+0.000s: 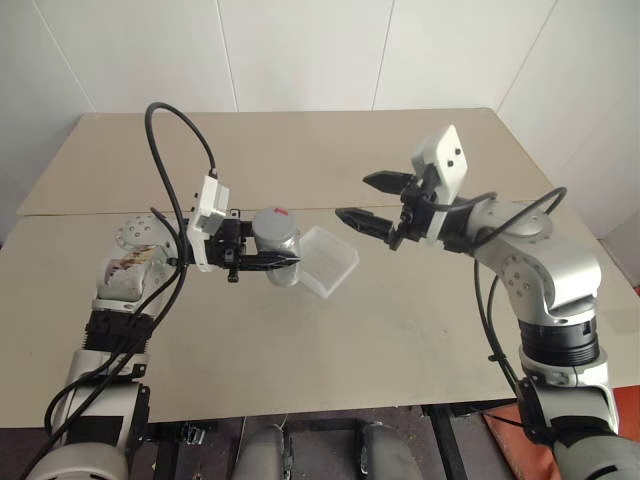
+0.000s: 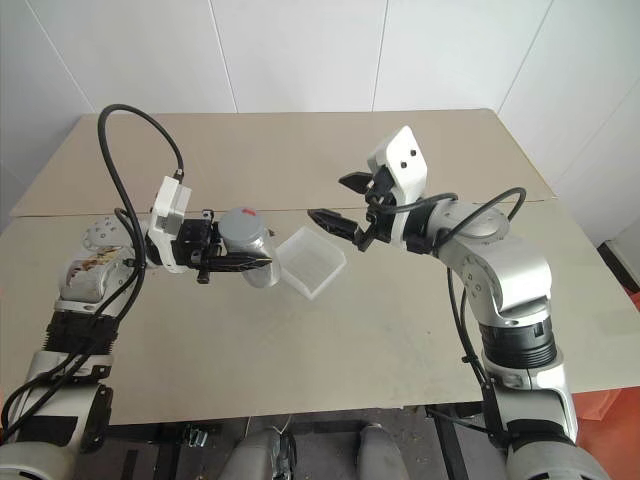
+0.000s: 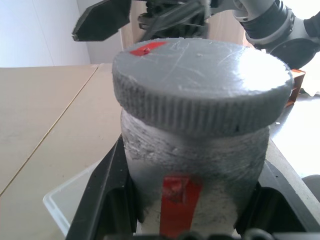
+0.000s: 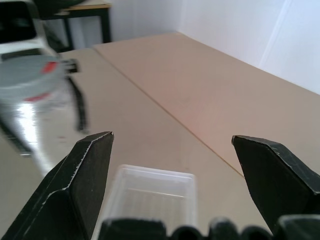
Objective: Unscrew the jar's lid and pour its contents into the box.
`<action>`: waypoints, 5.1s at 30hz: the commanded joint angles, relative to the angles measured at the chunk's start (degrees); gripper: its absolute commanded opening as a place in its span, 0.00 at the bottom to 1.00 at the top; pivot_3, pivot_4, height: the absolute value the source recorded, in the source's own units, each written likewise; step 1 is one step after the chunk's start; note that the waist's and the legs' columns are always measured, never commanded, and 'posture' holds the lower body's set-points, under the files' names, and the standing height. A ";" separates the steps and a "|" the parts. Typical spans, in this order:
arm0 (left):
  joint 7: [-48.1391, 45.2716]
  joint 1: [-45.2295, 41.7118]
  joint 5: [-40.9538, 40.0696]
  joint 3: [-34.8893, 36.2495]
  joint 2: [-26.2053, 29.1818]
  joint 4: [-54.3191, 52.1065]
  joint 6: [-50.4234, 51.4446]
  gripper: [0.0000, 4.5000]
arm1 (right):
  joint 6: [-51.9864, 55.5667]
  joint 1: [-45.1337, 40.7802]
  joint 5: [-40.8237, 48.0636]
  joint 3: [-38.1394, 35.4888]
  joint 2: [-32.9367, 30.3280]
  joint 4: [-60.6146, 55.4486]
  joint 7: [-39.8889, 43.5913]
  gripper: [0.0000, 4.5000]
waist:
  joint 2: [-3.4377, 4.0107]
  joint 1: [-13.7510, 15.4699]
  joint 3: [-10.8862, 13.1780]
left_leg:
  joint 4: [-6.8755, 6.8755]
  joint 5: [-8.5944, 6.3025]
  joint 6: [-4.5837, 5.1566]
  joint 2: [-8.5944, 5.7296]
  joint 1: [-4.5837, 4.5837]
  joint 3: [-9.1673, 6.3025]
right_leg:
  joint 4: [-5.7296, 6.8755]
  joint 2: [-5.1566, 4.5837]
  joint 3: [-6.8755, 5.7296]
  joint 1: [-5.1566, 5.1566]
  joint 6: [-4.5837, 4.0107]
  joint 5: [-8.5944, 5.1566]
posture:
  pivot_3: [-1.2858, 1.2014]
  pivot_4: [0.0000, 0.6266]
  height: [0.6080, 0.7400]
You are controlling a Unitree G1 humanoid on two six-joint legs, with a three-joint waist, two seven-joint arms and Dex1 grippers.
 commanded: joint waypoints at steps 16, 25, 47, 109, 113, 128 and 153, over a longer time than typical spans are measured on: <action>0.08 -4.79 1.59 -1.05 -3.19 3.19 -3.47 0.43 | 3.26 -7.25 -2.67 9.66 11.54 -4.38 -11.70 0.99 | 0.00 0.07 0.00 | 0.04 0.01 -0.02 -0.02 -0.02 -0.01 | 0.03 0.00 -0.01 -0.01 0.00 0.00 | 0.52 0.24 1.00; 0.61 -3.57 1.47 -0.43 -2.40 1.97 -3.45 0.43 | 3.75 -5.46 -2.05 6.88 8.98 -4.88 -10.98 0.99 | 0.00 0.06 0.00 | 0.04 0.01 -0.02 -0.01 -0.05 -0.02 | 0.03 0.00 -0.02 -0.03 0.00 0.00 | 0.52 0.24 1.00; 0.39 -3.42 1.62 -0.05 -1.86 2.24 -3.78 0.43 | 1.71 1.24 4.33 1.39 -1.64 -11.60 -3.83 0.99 | 0.00 0.10 0.00 | 0.04 0.00 0.00 -0.01 -0.08 -0.03 | 0.00 0.00 -0.02 -0.04 0.01 0.00 | 0.52 0.24 1.00; 14.73 -1.97 9.30 1.13 -3.12 3.87 -14.48 0.43 | -1.41 23.03 -7.41 -0.46 0.55 0.24 -12.59 0.99 | -0.01 0.32 -0.01 | 0.08 0.01 -0.01 -0.05 -0.11 0.03 | -0.04 0.00 0.15 -0.16 0.03 0.02 | 0.52 0.24 1.00; 28.05 -4.14 22.22 -1.38 -5.34 7.40 -27.44 0.43 | 4.09 20.27 -2.50 -3.64 -4.77 -5.69 -8.50 0.99 | -0.01 0.81 -0.01 | 0.09 -0.01 0.03 -0.08 -0.12 0.03 | -0.06 -0.04 0.12 -0.10 0.06 0.04 | 0.52 0.24 1.00; 126.77 -33.61 109.61 -48.93 0.74 42.38 -47.55 0.43 | 17.16 4.83 13.72 -4.27 -14.32 -10.95 2.84 0.99 | -0.05 1.80 0.00 | 0.10 -0.09 0.15 -0.14 -0.35 0.19 | -0.15 -0.13 -0.12 -0.15 0.18 0.15 | 0.52 0.24 1.00; 110.14 -29.29 75.10 -35.91 -0.20 52.39 -66.77 0.43 | 11.24 9.09 15.11 -6.46 -12.47 -13.71 -0.36 0.99 | -0.06 1.23 0.01 | 0.31 0.03 -0.05 -0.05 -0.60 0.51 | 0.01 -0.21 -0.22 -0.42 0.18 0.15 | 0.52 0.24 1.00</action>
